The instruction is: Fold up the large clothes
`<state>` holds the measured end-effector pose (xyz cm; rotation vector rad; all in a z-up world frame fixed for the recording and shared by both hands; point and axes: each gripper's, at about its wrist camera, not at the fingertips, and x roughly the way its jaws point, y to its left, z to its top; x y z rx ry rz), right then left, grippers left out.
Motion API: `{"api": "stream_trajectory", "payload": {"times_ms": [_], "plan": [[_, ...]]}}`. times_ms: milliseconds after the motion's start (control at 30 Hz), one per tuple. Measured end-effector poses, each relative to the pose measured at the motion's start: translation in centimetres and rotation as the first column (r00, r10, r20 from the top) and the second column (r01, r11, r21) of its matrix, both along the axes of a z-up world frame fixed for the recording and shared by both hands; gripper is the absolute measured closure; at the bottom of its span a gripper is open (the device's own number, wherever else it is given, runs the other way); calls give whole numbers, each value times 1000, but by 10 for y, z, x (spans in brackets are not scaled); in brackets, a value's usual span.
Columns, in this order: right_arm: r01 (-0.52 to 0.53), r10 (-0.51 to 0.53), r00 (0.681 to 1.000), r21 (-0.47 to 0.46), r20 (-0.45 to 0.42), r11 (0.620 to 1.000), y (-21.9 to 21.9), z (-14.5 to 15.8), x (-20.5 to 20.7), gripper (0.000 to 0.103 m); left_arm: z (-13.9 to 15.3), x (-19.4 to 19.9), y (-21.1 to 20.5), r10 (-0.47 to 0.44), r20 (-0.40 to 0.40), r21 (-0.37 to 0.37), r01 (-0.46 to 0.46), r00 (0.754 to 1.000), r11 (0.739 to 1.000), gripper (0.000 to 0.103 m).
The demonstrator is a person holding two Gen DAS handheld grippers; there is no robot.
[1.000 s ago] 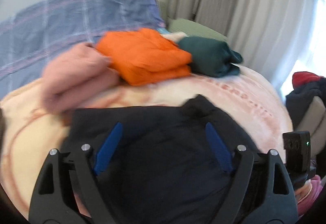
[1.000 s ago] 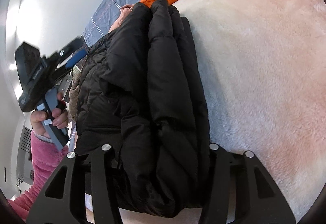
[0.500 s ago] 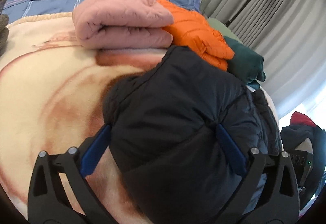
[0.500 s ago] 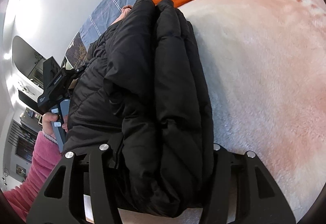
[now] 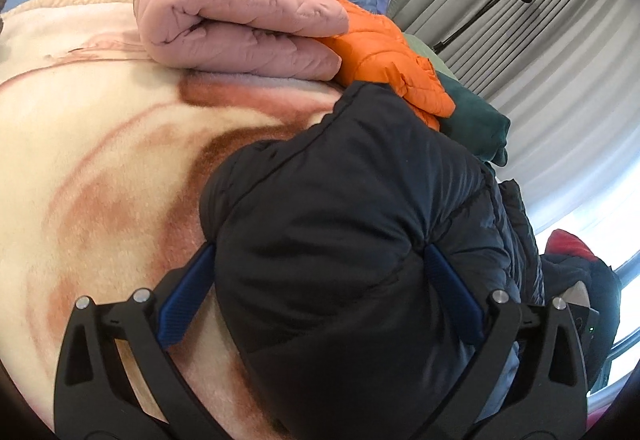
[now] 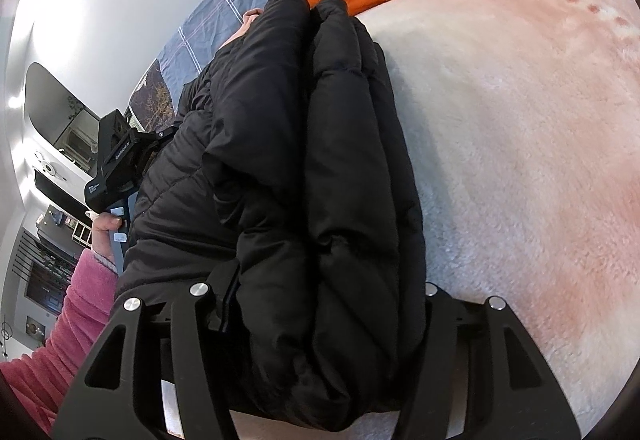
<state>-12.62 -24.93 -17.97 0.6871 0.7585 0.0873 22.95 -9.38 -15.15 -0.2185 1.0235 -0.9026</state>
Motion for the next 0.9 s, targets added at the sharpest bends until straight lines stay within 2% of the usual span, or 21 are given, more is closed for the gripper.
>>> {"api": "stream_trajectory", "payload": {"times_ms": [100,167,300,900], "plan": [[2,-2,1000,0,0,1000,1,0,0,47,-1,-1,2,2,-9,-8,-2,1000,1000,2],[2,-2,1000,1,0,1000,0,0,0,47,-6,2,5,10,-57,-39,-12,998,999,2],[2,-2,1000,-1,-2,1000,2,1,-1,47,-14,5,8,8,-105,-94,-18,994,995,2],[1,-1,1000,-1,-4,1000,2,1,-2,46,-15,6,1,-12,-99,-82,3,995,997,2]]}}
